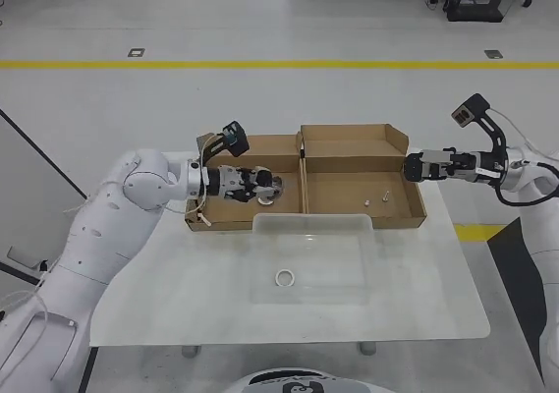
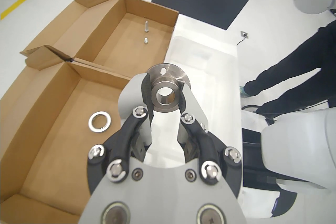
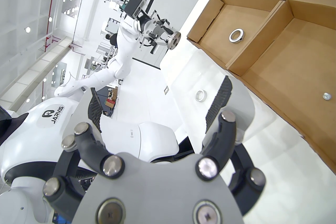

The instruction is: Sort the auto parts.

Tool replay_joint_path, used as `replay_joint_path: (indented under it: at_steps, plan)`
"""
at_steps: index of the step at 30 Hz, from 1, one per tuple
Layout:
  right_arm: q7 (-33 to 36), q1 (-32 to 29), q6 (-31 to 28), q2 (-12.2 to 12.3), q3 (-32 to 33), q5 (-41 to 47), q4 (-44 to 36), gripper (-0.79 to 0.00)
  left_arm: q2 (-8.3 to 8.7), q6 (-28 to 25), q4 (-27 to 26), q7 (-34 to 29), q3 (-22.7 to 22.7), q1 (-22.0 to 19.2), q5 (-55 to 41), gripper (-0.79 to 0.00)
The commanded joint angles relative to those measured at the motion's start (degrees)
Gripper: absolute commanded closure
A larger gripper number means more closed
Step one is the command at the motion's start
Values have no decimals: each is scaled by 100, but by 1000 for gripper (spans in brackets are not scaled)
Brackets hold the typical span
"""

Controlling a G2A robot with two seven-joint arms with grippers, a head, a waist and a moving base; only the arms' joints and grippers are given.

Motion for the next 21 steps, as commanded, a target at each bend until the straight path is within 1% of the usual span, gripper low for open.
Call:
replay_joint_path:
  at_steps: [1,4,13,21]
  plan:
    - [0,0,0,0,0,2,0,-785,-38,91,100,240,90,-59,466,0]
    - [0,0,0,0,0,2,0,-785,-100,82,266,479,261,-152,858,0]
    - [0,0,0,0,0,2,0,-785,-280,161,1050,978,668,-573,1837,0]
    - [0,0,0,0,0,2,0,-785,-375,-30,1609,1160,925,-920,2644,0]
